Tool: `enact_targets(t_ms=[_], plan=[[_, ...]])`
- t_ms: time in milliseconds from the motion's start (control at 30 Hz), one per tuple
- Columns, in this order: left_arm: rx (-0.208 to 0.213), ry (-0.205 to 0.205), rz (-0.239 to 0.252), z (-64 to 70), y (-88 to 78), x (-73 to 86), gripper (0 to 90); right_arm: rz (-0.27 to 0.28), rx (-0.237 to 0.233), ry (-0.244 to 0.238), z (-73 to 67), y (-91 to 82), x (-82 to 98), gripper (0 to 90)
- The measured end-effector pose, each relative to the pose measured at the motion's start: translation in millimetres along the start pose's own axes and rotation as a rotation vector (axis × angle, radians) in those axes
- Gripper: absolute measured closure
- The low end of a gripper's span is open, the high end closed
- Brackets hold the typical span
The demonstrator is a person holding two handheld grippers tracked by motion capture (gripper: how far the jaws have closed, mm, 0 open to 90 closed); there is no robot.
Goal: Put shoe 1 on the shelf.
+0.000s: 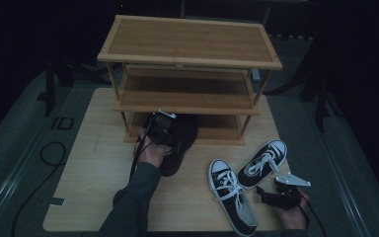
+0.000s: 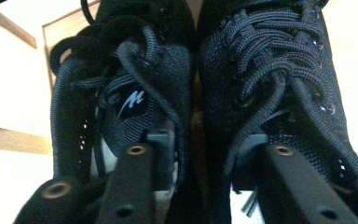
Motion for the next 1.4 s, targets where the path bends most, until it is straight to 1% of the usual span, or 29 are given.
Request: enact_targets(t_ms=[67,167,267,300,400,467,500,567,667,700,800,833,900,967,1033,1133,1400], plan=[[0.006,0.002,0.007,-1.2,-3.2,0.3,59.4,0.0,0.0,0.0,0.0,0.0,0.0,17.8],[0.018,0.023,0.029,-4.9,-11.2,1.1,53.2,0.0,0.0,0.0,0.0,0.0,0.0,17.8],[0.02,0.031,0.059,-9.7,-19.4,3.1,50.2,0.0,0.0,0.0,0.0,0.0,0.0,17.8],[0.041,0.029,0.079,-12.6,-24.1,3.9,50.3,0.0,0.0,0.0,0.0,0.0,0.0,17.8],[0.07,0.035,0.108,-18.3,-34.5,5.8,50.9,0.0,0.0,0.0,0.0,0.0,0.0,17.8],[0.112,0.036,0.132,-22.5,-42.7,8.4,52.9,0.0,0.0,0.0,0.0,0.0,0.0,17.8],[0.126,0.04,0.139,-24.4,-46.0,10.0,54.4,0.0,0.0,0.0,0.0,0.0,0.0,17.8],[0.163,0.041,0.155,-28.0,-51.5,13.5,60.2,0.0,0.0,0.0,0.0,0.0,0.0,17.8],[0.206,0.042,0.168,-32.2,-56.9,19.2,72.8,0.0,0.0,0.0,0.0,0.0,0.0,17.8],[0.218,0.044,0.17,-33.4,-58.0,21.1,76.8,0.0,0.0,0.0,0.0,0.0,0.0,17.8],[0.225,0.06,0.176,-37.7,-61.7,27.0,88.5,0.0,0.0,0.0,0.0,0.0,0.0,17.8],[0.232,0.062,0.176,-39.1,-62.6,29.1,89.9,0.0,0.0,0.0,0.0,0.0,0.0,17.8],[0.235,0.066,0.173,-41.5,-63.8,33.9,90.0,0.0,0.0,0.0,0.0,0.0,0.0,17.8],[0.252,0.065,0.17,-43.6,-63.7,39.1,90.0,0.0,0.0,0.0,0.0,0.0,0.0,17.8],[0.255,0.067,0.167,-45.2,-62.9,44.5,90.0,0.0,0.0,0.0,0.0,0.0,0.0,17.8],[0.27,0.061,0.162,-46.5,-60.2,52.0,90.0,0.0,0.0,0.0,0.0,0.0,0.0,17.8],[0.277,0.06,0.142,-44.8,-52.0,74.4,90.0,0.001,0.0,-0.002,0.1,0.0,0.0,17.8]])
Point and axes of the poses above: each handheld gripper's, and its own axes: y roughly forward along the jaws, x roughly out of its underside, z roughly to its right, the point moved 2 cm from there along y, roughly forward along the jaws, and after that the axes turned 13 degrees about -x, right-handed, at the moved point
